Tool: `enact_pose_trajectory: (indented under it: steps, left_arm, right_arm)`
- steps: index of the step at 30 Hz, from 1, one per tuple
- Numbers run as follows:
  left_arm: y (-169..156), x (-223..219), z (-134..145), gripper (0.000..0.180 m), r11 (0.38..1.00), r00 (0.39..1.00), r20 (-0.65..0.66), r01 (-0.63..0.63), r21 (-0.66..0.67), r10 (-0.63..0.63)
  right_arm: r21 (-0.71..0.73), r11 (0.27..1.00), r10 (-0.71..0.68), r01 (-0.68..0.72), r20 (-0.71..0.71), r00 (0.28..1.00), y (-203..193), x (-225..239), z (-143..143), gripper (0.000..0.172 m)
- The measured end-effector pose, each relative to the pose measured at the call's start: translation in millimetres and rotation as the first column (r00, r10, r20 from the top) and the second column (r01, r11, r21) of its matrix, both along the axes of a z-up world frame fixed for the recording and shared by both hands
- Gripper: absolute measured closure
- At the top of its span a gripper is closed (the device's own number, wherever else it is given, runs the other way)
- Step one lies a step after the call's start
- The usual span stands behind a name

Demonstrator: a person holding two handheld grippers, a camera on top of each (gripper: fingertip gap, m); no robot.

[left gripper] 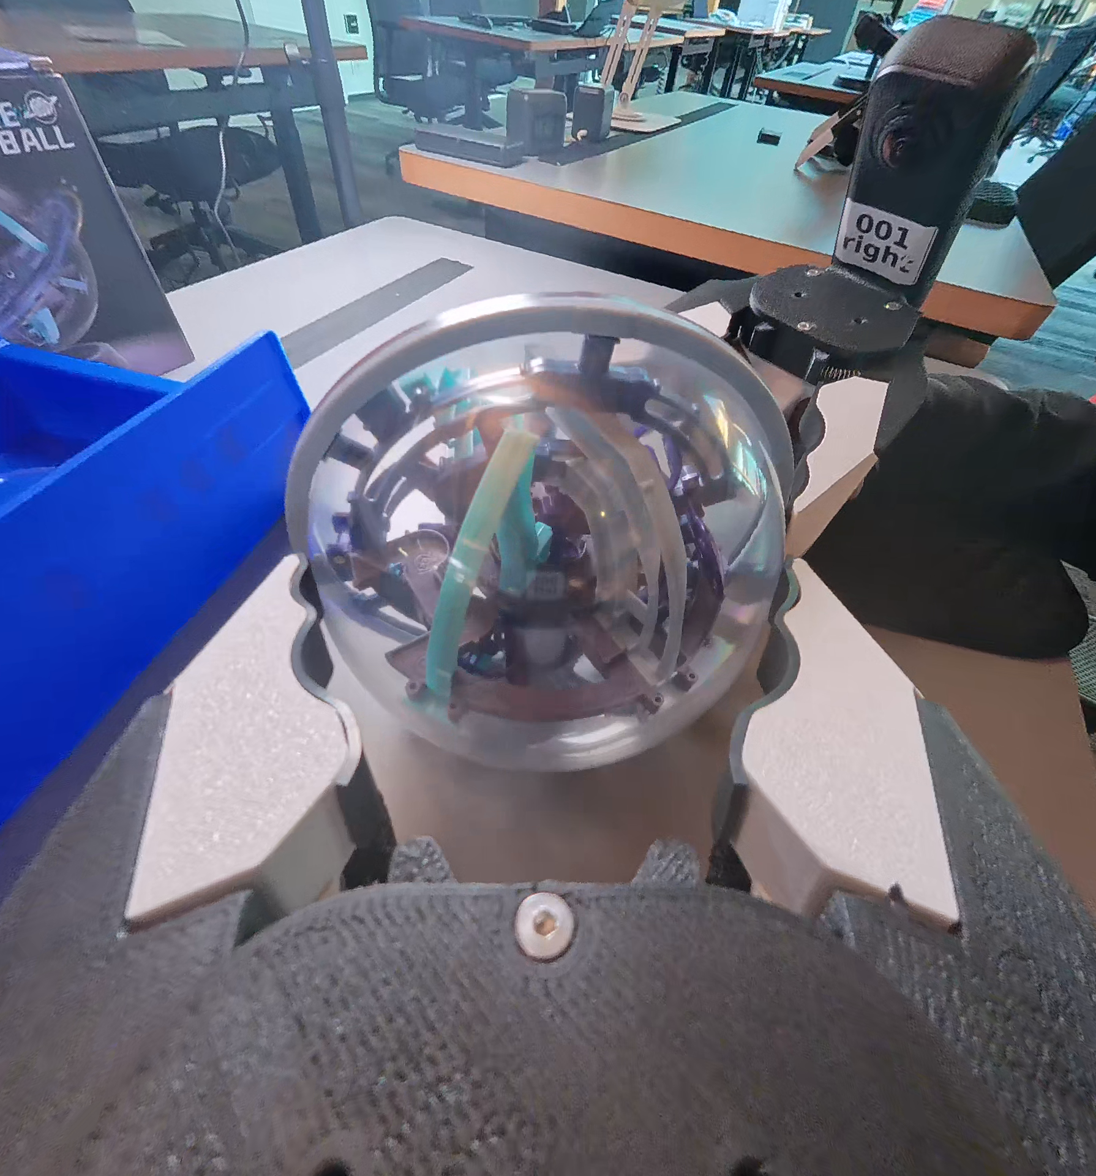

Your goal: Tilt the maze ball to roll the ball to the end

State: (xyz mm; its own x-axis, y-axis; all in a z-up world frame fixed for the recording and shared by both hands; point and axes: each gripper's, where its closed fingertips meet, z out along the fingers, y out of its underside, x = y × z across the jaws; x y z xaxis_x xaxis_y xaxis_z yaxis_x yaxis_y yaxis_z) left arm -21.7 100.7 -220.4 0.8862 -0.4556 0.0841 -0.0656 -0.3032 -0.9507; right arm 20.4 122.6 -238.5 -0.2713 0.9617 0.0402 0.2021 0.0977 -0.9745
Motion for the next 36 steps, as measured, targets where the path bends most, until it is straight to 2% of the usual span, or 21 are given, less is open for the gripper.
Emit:
enact_pose_trajectory:
  steps: [8,15,17,19,23,27,30,36]
  left_arm:
    - [-2.9,2.0,8.3,0.047,0.997,0.999,-0.04,-0.002,0.075,0.005]
    - [-13.6,1.9,13.6,0.056,0.989,0.998,-0.039,0.044,0.14,-0.039]
    - [-18.5,0.0,26.2,0.06,0.976,0.998,-0.001,0.063,0.209,-0.064]
    - [-21.1,-6.3,40.7,0.054,0.962,0.995,0.065,0.062,0.264,-0.082]
    - [-9.0,-15.8,28.0,0.034,0.977,0.975,0.172,0.111,0.18,-0.142]
    - [-3.3,-2.2,5.6,0.029,0.969,0.948,0.209,0.225,0.101,-0.242]
    - [-2.4,-1.5,-1.4,0.033,0.974,0.97,0.111,0.204,0.095,-0.214]
    - [-3.6,-5.9,-2.3,0.035,0.989,0.987,0.097,0.119,0.089,-0.128]
  right_arm:
    - [-0.015,0.999,0.033,-0.032,0.039,0.999,-3.0,0.0,-11.3,0.053]
    - [0.04,0.997,0.067,-0.068,0.028,0.997,-5.8,2.9,-14.1,0.053]
    - [0.044,0.997,0.069,-0.07,0.023,0.997,-5.8,3.1,-13.7,0.054]
    - [0.04,0.997,0.071,-0.072,0.019,0.997,-4.8,3.3,-13.3,0.055]
    - [0.036,0.996,0.081,-0.081,0.007,0.997,-3.8,3.6,-13.0,0.057]
    - [0.05,0.995,0.083,-0.083,0.005,0.997,-3.7,4.9,-13.1,0.058]
    - [0.051,0.995,0.09,-0.09,0.003,0.996,-3.5,5.9,-13.0,0.058]
    - [0.026,0.998,0.06,-0.06,-0.012,0.998,6.3,8.5,-4.2,0.061]
